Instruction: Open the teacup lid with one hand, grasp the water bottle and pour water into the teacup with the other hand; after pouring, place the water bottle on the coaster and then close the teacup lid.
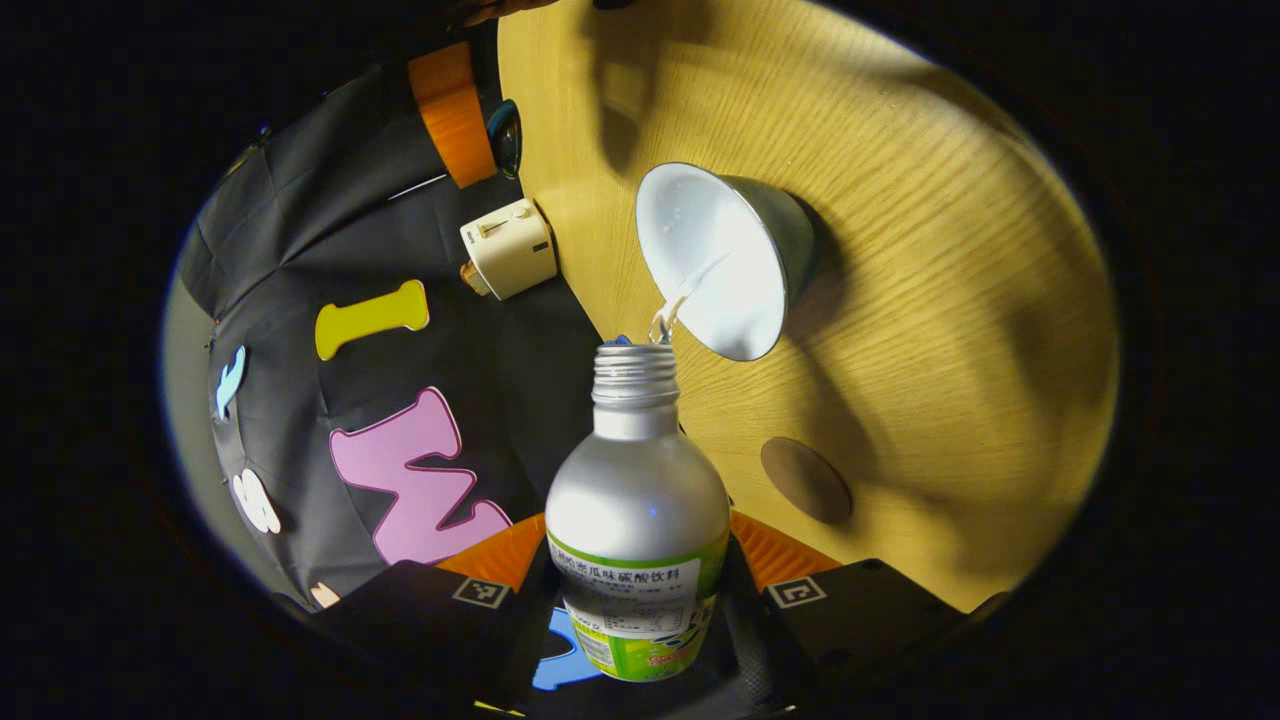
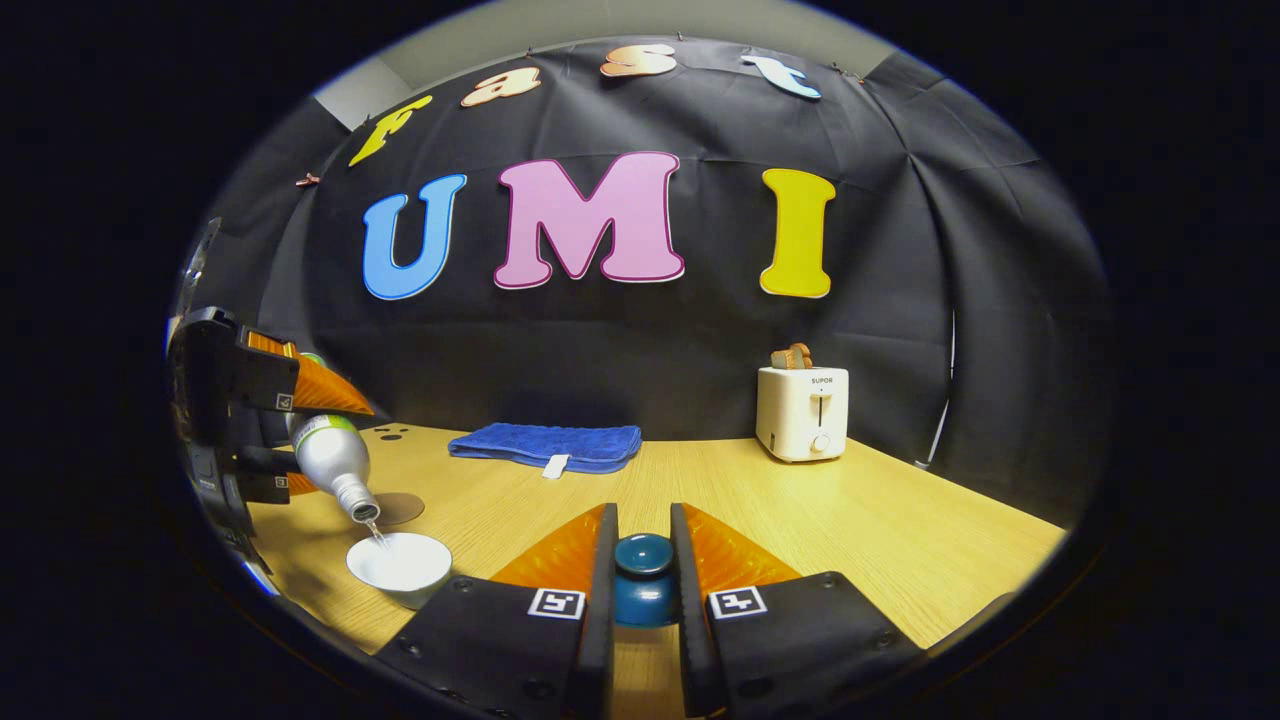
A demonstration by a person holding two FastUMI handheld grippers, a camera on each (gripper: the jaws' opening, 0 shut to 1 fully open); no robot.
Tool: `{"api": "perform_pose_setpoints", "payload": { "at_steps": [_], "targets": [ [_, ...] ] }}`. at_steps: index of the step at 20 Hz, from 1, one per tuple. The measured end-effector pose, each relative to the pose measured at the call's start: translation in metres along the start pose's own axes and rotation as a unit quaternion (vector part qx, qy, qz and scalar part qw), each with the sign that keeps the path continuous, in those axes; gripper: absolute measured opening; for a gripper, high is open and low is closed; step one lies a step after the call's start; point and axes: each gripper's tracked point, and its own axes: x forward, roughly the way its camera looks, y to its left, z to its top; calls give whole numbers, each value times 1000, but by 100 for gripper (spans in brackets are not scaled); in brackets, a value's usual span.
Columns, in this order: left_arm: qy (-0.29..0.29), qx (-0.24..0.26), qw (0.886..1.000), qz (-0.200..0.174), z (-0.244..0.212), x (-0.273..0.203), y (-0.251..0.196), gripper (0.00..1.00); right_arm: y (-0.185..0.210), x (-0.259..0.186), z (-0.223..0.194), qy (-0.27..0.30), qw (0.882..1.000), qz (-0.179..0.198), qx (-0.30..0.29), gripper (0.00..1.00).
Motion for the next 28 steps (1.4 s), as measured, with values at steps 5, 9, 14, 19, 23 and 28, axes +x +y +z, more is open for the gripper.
{"api": "perform_pose_setpoints", "payload": {
  "at_steps": [5, 9, 14, 19, 23, 28],
  "targets": [
    [2, 16, 1000, 4, -2, -2, 8, 78, 0, 0, 0, 0, 1000, 0, 0, 30],
    [7, 24, 1000, 5, -6, -4, 12, 78, 0, 0, 0, 0, 1000, 0, 0, 30],
    [9, 39, 999, 9, -10, -6, 19, 78, 0, 0, 1, 0, 1000, 0, 0, 30],
    [10, 51, 999, 13, -12, -8, 26, 78, -1, 0, 1, 0, 1000, 0, 0, 30],
    [10, 57, 998, 20, -13, -12, 32, 78, -1, 0, 1, 0, 1000, 0, 0, 35],
    [6, 63, 998, 26, -11, -15, 37, 78, -1, 0, 0, 0, 1000, 0, 0, 30]
  ]
}}
